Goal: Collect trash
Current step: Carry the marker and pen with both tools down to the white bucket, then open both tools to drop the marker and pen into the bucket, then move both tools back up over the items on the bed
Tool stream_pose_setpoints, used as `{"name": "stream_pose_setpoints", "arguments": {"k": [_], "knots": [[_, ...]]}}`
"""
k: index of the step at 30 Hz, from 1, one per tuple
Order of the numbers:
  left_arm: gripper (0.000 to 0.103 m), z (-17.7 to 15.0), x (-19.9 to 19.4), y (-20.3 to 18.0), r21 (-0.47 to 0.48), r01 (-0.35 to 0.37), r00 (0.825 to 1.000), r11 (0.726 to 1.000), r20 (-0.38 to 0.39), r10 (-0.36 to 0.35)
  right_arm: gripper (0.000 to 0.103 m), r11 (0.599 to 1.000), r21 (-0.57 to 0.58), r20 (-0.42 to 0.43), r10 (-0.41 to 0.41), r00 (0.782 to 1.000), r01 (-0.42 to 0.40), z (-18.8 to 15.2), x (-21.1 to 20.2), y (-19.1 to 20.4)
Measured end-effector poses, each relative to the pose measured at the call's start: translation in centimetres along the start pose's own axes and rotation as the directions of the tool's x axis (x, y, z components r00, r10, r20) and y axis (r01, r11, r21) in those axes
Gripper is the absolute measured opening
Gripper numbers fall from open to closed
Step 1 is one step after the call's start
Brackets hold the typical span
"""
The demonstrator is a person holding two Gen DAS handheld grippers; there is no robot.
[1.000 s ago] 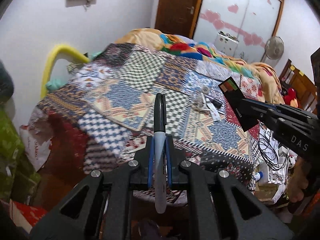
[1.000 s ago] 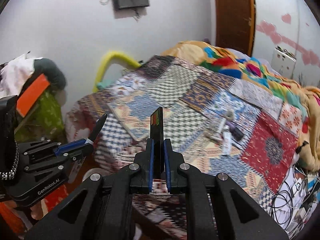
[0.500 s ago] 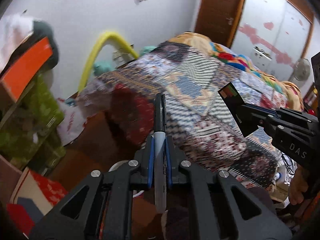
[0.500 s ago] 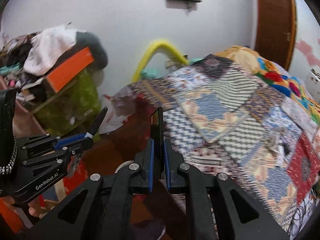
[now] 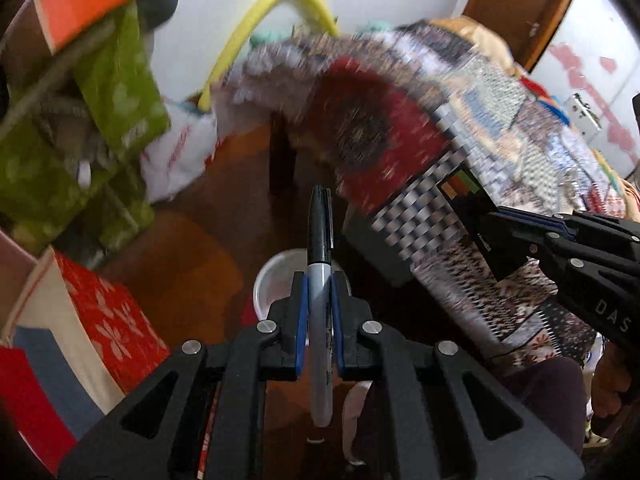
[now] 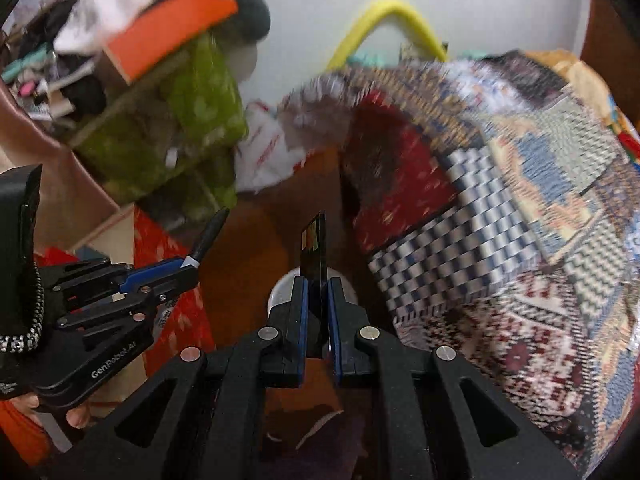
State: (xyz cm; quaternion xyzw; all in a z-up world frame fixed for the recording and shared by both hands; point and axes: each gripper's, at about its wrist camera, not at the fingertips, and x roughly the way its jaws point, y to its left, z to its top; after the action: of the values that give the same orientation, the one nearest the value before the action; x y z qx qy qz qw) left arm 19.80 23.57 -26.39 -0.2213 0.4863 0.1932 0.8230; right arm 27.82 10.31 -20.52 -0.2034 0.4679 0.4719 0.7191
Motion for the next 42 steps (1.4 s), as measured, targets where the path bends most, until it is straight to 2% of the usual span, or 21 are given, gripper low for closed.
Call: {"name": "stream_pose_setpoints", "arguments": {"k": [7, 10, 14, 18, 21, 24, 30, 34, 42], "knots": [[0.010, -0.9, 7.2, 2.0, -0.063, 0.006, 0.991, 0.998, -0.135, -0.015, 0.009, 0.999, -0.004, -0.169, 0.049, 0.984, -0.050, 0.3, 7.3, -0.3], [0.010, -1.0, 9.5, 2.6, -0.081, 0.002, 0.984, 0.997, -0.176, -0.016, 0.009, 0.998, 0.002, -0.209, 0.060, 0.976, -0.061, 0.5, 9.4, -0.5], [0.010, -0.5, 11.6, 2.9, -0.100, 0.003, 0.979, 0.995, -0.203, -0.023, 0.009, 0.997, 0.011, -0.231, 0.076, 0.970, -0.076, 1.1, 11.4, -0.7], [0.010, 0.3, 12.0, 3.4, -0.134, 0.015, 0.979, 0.991, -0.198, -0.042, 0.010, 0.995, 0.025, -0.227, 0.103, 0.968, -0.100, 1.9, 12.2, -0.6], [0.016, 0.8, 12.3, 3.8, -0.162, 0.001, 0.978, 0.987, -0.207, -0.035, 0.019, 0.995, 0.017, -0.250, 0.103, 0.963, -0.102, 2.2, 12.7, -0.5], [0.018, 0.7, 11.9, 4.0, -0.176, -0.004, 0.978, 0.984, -0.204, -0.033, 0.028, 0.996, 0.009, -0.231, 0.088, 0.969, -0.088, 2.2, 12.1, -0.5], [0.018, 0.7, 9.2, 3.5, -0.146, -0.026, 0.984, 0.989, -0.176, 0.000, 0.028, 0.997, -0.020, -0.185, 0.070, 0.980, -0.075, 1.8, 9.3, -0.6], [0.018, 0.8, 6.3, 2.6, -0.127, -0.031, 0.991, 0.991, -0.131, 0.014, 0.028, 0.997, -0.032, -0.148, 0.061, 0.987, -0.066, 1.6, 6.8, -0.6], [0.019, 1.4, -0.8, -0.4, -0.072, -0.028, 1.000, 0.997, -0.010, 0.027, 0.028, 0.999, -0.033, -0.003, 0.029, 1.000, -0.029, 1.4, -1.2, -0.9]]}}
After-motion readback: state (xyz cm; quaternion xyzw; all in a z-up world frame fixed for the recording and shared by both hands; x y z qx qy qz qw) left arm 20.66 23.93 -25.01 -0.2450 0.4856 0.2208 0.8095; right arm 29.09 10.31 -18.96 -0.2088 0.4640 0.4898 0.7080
